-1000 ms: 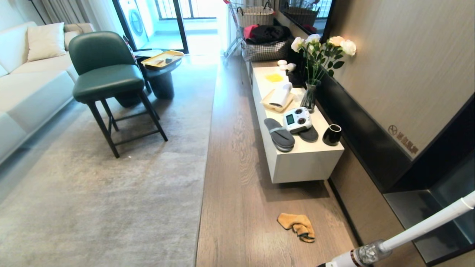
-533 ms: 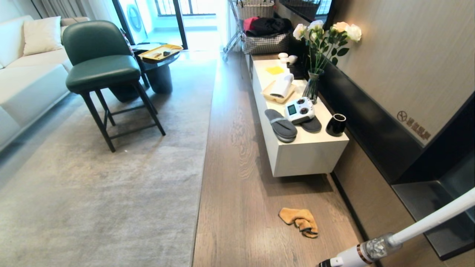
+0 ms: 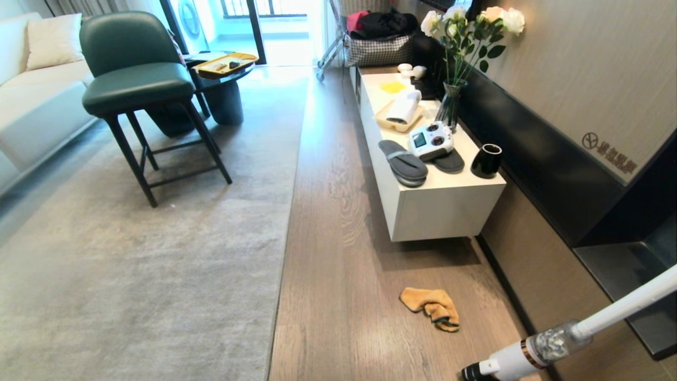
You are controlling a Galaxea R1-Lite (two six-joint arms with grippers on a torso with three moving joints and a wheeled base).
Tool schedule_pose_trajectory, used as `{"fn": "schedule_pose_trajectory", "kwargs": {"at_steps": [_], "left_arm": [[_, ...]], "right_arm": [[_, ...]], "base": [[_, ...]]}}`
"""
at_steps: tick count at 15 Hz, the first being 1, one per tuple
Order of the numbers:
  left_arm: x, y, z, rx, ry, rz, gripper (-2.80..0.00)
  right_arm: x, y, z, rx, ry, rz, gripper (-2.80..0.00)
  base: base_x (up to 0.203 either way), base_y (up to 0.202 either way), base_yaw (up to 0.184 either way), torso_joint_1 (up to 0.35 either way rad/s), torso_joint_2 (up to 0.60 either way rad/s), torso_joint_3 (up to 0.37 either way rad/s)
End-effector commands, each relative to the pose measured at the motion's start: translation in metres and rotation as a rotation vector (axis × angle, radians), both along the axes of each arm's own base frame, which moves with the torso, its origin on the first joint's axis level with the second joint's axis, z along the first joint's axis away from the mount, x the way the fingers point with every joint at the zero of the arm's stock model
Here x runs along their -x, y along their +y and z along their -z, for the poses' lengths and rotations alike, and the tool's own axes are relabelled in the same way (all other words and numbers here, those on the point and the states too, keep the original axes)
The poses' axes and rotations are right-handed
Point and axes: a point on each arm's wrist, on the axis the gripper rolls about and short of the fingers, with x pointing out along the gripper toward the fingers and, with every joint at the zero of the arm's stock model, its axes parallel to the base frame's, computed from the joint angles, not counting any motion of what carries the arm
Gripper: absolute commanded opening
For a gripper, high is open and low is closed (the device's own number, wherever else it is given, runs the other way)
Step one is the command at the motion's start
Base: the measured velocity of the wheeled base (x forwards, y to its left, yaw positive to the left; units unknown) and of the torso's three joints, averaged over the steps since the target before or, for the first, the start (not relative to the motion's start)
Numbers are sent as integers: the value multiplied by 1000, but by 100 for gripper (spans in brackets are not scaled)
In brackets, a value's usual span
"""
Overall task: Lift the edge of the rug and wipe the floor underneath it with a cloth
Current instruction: Pick up the rag
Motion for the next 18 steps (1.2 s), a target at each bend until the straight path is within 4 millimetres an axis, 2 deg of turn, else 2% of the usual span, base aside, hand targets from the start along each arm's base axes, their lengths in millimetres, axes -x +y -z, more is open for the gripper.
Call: {"fn": "schedule_pose_trajectory", "kwargs": {"at_steps": [1, 5, 18], "left_arm": [[0, 0, 0, 1, 1, 1, -280], [0, 0, 0, 1, 0, -1, -280], [0, 0, 0, 1, 1, -1, -280]], "right_arm": [[0, 0, 0, 0, 1, 0, -280], [0, 0, 0, 0, 1, 0, -280], [0, 0, 0, 0, 3, 0, -280]], "base": [[0, 0, 0, 5, 419, 447], [0, 0, 0, 34, 370, 431], [0, 0, 0, 13, 28, 33]]}}
